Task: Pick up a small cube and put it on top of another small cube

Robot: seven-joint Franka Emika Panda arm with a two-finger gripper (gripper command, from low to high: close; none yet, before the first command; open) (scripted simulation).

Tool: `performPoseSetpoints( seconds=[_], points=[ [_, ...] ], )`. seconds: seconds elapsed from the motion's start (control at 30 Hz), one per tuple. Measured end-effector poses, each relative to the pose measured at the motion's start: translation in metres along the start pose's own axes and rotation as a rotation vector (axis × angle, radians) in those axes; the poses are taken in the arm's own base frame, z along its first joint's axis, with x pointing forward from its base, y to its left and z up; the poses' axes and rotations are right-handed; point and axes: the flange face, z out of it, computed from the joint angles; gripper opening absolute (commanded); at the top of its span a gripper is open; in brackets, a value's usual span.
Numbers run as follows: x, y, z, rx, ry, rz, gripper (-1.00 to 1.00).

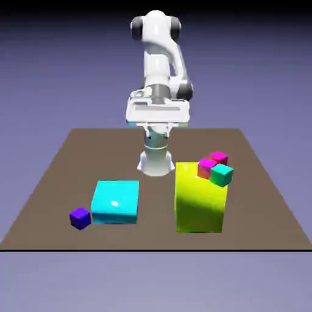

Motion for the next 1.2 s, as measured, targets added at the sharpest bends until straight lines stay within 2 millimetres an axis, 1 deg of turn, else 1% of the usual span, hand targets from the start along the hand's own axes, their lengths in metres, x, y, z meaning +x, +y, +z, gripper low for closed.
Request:
performPoseSetpoints(
  seconds=[0.13, 0.27, 0.37, 0.43, 0.57, 0.73, 0.9, 0.93, 1.03, 1.07, 1.13, 1.2],
  points=[
    [0.029, 0.029, 0.043, -0.124, -0.098, 0.106, 0.00],
    [0.053, 0.066, 0.084, -0.246, -0.192, 0.212, 0.00],
    [0.068, 0.099, 0.113, -0.337, -0.260, 0.289, 0.00],
    [0.080, 0.128, 0.130, -0.399, -0.298, 0.350, 0.00],
    [0.092, 0.177, 0.163, -0.514, -0.382, 0.447, 0.00],
    [0.101, 0.245, 0.195, -0.654, -0.475, 0.564, 0.00],
    [0.106, 0.316, 0.216, -0.789, -0.556, 0.678, 0.00],
    [0.106, 0.316, 0.216, -0.789, -0.556, 0.678, 0.00],
    [0.072, 0.341, 0.252, -0.788, -0.556, 0.677, 0.00],
    [0.063, 0.348, 0.260, -0.789, -0.556, 0.678, -1.00],
    [0.063, 0.348, 0.260, -0.788, -0.556, 0.678, -1.00],
    [0.087, 0.330, 0.238, -0.786, -0.557, 0.677, -1.00]
  ],
)
